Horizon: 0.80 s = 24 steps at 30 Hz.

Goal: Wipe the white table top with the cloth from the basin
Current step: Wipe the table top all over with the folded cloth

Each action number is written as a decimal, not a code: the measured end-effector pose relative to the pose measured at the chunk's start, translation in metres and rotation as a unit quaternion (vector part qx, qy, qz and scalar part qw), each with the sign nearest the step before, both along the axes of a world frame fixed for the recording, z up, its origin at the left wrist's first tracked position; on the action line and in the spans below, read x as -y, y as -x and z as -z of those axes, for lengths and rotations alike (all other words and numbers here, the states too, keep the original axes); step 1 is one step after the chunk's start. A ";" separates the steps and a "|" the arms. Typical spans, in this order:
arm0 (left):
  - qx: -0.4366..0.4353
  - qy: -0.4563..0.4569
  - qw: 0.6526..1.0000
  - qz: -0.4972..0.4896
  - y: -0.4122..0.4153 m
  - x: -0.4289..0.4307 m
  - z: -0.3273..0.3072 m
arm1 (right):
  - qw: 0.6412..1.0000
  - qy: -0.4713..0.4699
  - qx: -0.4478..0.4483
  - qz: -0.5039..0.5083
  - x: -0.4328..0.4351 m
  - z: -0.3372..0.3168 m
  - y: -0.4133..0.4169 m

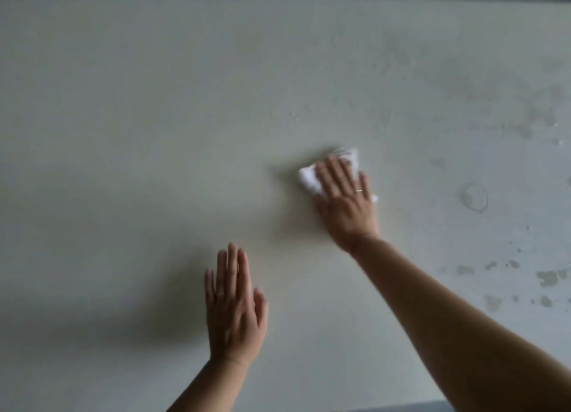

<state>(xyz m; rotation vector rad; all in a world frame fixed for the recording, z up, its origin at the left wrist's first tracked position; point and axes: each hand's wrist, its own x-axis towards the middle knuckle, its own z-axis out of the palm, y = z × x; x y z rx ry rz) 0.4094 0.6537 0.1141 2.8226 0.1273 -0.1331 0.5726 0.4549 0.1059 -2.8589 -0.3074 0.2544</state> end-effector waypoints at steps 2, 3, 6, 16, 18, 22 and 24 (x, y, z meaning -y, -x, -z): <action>0.012 0.004 1.000 -0.017 -0.044 0.000 -0.003 | 0.990 0.016 -0.006 0.141 0.030 -0.002 -0.014; 0.017 0.002 1.000 -0.026 -0.070 0.000 -0.004 | 0.980 0.021 -0.013 0.196 0.035 -0.002 -0.018; 0.039 -0.010 0.999 -0.035 -0.143 0.004 -0.001 | 0.948 0.024 -0.037 0.317 0.011 -0.003 -0.030; 0.052 -0.027 0.998 -0.034 -0.178 0.007 0.023 | 0.999 -0.025 -0.008 -0.021 -0.070 -0.002 -0.026; 0.048 -0.030 0.998 -0.033 -0.178 0.007 0.022 | 1.000 0.003 0.008 -0.018 -0.036 0.001 -0.042; 0.031 -0.032 0.998 -0.039 -0.179 0.008 0.019 | 0.972 0.032 -0.021 0.231 -0.001 0.004 -0.074; 0.029 -0.037 0.998 -0.038 -0.180 0.009 0.018 | 0.956 0.034 -0.031 0.289 -0.018 0.005 -0.080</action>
